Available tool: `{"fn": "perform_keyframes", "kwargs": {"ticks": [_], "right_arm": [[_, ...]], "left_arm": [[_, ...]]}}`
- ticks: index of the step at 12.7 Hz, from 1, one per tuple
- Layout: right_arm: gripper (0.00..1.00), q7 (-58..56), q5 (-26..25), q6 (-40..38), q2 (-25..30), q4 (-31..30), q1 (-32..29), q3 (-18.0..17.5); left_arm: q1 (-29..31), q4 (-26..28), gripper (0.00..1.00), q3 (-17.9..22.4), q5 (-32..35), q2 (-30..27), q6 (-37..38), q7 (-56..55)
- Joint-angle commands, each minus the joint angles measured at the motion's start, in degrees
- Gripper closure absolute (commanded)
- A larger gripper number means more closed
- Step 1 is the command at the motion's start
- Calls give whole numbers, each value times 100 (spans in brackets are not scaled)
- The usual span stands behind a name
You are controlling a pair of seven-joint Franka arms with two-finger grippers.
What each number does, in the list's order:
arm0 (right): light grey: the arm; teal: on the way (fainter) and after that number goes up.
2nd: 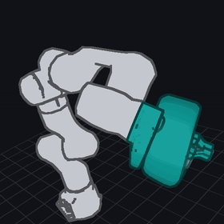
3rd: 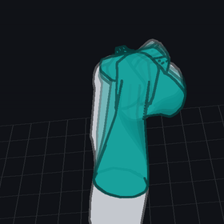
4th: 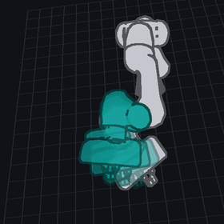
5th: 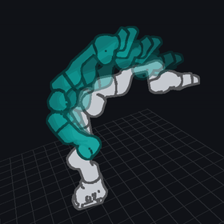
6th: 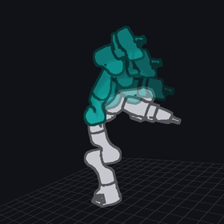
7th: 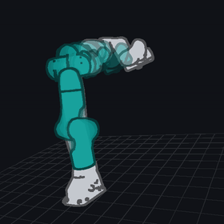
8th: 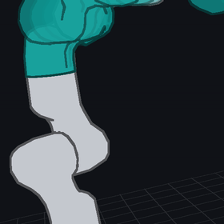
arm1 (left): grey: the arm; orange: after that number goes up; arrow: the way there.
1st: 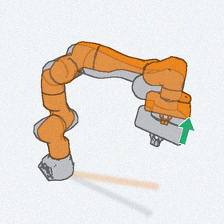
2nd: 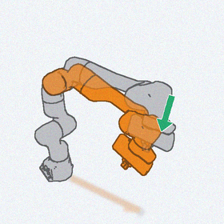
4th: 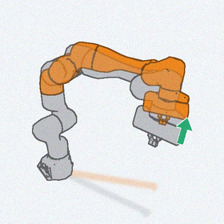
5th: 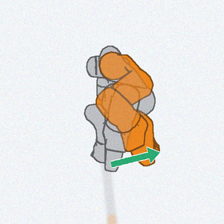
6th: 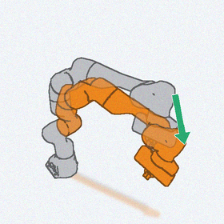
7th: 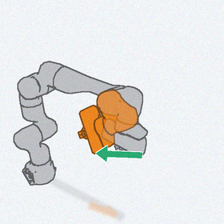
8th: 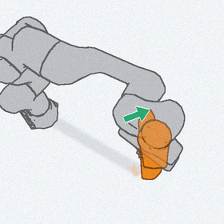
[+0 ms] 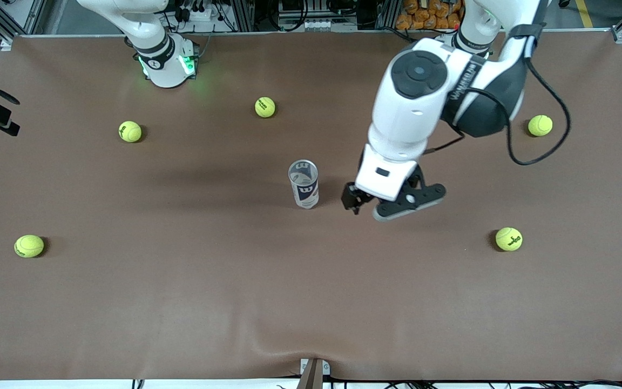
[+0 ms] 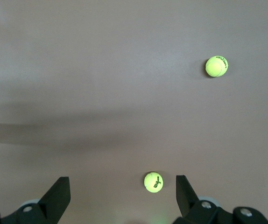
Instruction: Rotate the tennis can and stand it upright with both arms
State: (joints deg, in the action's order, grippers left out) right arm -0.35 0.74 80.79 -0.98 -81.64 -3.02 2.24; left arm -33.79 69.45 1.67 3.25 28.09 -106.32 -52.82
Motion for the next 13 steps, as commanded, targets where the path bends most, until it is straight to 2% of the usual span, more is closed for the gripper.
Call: {"fn": "perform_keyframes", "kwargs": {"ticks": [1, 9, 11, 13], "right_arm": [[0, -62, -92, -11, -51, 96, -67, -57], [0, -62, -83, -11, -51, 96, -58, -57], [0, -62, -83, -11, -51, 96, -58, -57], [0, -53, -92, -11, -51, 96, -58, -57]], "left_arm": [[302, 95, 0, -44, 141, -146, 67, 279], [1479, 104, 0, -105, 35, -269, 76, 1168], [1761, 104, 0, -315, 17, -313, 76, 1169], [2321, 156, 0, -806, 17, -514, 111, 1326]]}}
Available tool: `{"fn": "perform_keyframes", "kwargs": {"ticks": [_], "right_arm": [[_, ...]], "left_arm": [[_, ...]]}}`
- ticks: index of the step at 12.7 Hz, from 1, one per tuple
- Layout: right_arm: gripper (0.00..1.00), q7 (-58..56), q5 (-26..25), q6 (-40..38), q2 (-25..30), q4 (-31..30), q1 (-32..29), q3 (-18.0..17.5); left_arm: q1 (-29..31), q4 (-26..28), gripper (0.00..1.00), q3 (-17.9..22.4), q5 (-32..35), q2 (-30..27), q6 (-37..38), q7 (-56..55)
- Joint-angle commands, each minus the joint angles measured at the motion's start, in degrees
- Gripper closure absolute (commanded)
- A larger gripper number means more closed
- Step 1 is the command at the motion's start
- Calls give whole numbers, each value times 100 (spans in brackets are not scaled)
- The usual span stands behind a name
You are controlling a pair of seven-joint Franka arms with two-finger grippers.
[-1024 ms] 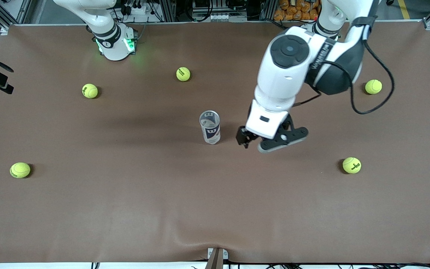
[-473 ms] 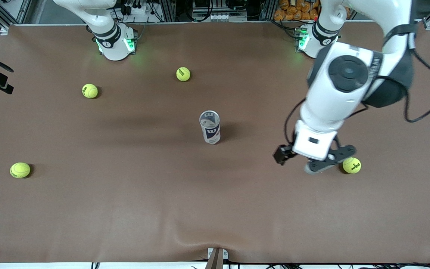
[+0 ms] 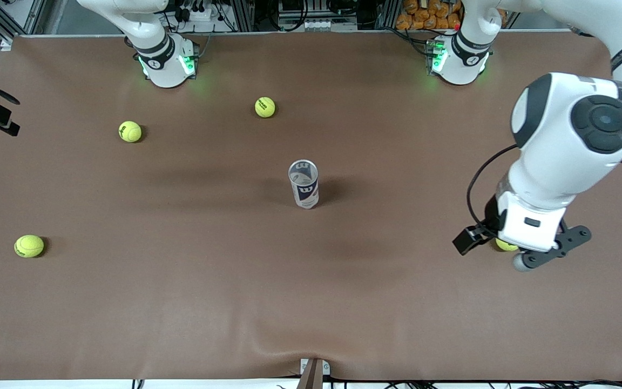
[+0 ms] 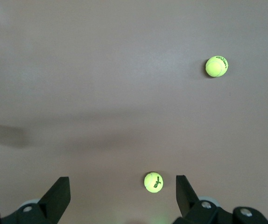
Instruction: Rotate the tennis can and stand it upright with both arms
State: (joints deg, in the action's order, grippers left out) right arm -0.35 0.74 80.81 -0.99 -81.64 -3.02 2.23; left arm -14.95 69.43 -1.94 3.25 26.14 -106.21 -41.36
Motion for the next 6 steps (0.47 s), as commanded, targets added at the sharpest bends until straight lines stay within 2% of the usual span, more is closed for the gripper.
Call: {"fn": "perform_keyframes", "kwargs": {"ticks": [1, 2, 6], "right_arm": [[0, -62, -83, -12, -51, 96, -58, -56], [0, -62, -91, -12, -51, 96, -58, -56], [0, -53, -92, -12, -51, 96, -58, -56]], "left_arm": [[814, 176, 0, -752, 26, -399, 258, 373], [1122, 177, 0, -938, 26, -495, 416, 636], [1345, 281, 0, -808, 0, -916, 760, 1358]]}}
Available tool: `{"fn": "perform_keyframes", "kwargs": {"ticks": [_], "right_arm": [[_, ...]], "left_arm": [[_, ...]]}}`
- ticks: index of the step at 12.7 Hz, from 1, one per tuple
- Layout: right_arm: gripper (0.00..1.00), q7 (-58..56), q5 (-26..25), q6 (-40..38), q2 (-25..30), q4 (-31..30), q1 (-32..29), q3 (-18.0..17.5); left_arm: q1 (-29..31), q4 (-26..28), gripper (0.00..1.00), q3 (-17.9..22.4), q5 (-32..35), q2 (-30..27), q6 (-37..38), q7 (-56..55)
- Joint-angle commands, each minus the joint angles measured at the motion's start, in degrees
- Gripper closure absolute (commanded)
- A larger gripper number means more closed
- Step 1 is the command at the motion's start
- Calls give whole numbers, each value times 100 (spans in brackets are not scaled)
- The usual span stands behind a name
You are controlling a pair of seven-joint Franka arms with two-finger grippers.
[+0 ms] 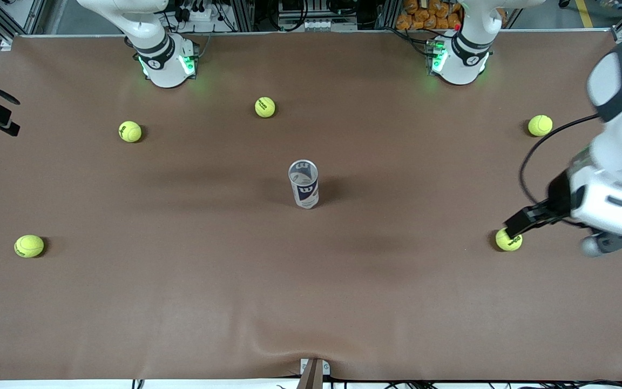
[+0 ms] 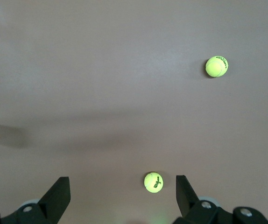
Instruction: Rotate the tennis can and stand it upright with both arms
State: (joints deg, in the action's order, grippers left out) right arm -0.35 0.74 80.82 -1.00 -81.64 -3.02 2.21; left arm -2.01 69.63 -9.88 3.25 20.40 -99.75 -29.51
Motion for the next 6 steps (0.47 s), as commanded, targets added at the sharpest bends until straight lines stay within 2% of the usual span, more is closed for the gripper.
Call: {"fn": "perform_keyframes", "kwargs": {"ticks": [1, 4, 6], "right_arm": [[0, -53, -92, -14, -50, 96, -58, -54], [0, -53, -92, -14, -50, 96, -58, -54], [0, -53, -92, -14, -50, 96, -58, -54]], "left_arm": [[43, 374, 0, 99, -9, -526, 139, 165], [43, 944, 0, 468, -253, -1123, 184, 794], [52, 1743, 0, 688, -579, -1729, 201, 963]]}}
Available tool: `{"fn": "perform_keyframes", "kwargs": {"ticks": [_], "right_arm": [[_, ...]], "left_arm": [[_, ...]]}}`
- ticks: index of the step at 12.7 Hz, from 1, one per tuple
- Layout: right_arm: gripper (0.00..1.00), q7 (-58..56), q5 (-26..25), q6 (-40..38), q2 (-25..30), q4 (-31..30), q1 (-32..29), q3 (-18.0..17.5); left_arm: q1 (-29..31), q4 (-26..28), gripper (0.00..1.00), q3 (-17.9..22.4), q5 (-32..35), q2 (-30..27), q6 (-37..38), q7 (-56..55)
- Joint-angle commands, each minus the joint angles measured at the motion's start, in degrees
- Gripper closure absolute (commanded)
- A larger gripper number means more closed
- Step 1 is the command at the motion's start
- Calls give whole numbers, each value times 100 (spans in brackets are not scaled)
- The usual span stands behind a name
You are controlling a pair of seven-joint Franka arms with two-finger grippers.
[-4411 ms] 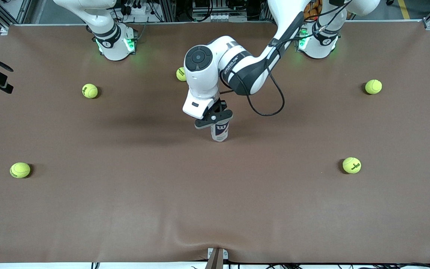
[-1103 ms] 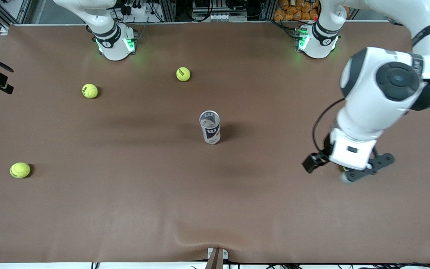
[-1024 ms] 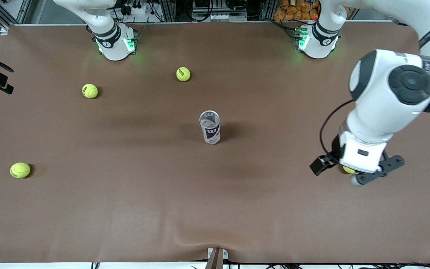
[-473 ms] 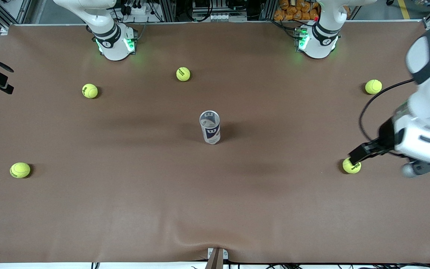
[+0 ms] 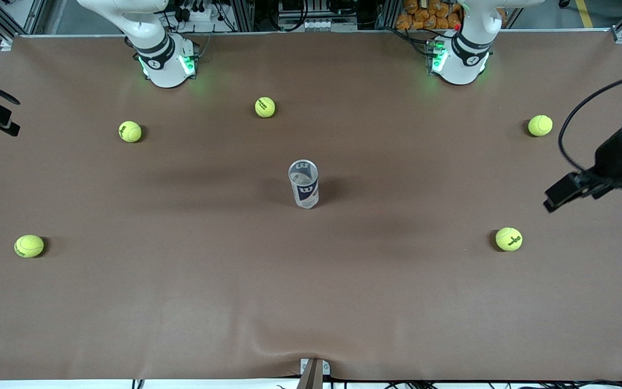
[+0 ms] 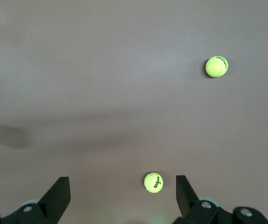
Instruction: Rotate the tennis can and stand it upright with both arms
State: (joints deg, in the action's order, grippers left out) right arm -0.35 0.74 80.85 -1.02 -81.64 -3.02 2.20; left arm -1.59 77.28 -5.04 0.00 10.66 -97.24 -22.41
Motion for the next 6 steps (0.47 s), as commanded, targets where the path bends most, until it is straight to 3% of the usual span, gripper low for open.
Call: {"fn": "perform_keyframes", "kwargs": {"ticks": [1, 6], "right_arm": [[0, -53, -92, -16, -48, 96, -58, -53], [0, -53, -83, -16, -48, 96, -58, -53]], "left_arm": [[10, 1382, 0, 231, -263, -1037, -119, 263], [159, 1703, 0, 485, -264, -1312, -146, 885]]}}
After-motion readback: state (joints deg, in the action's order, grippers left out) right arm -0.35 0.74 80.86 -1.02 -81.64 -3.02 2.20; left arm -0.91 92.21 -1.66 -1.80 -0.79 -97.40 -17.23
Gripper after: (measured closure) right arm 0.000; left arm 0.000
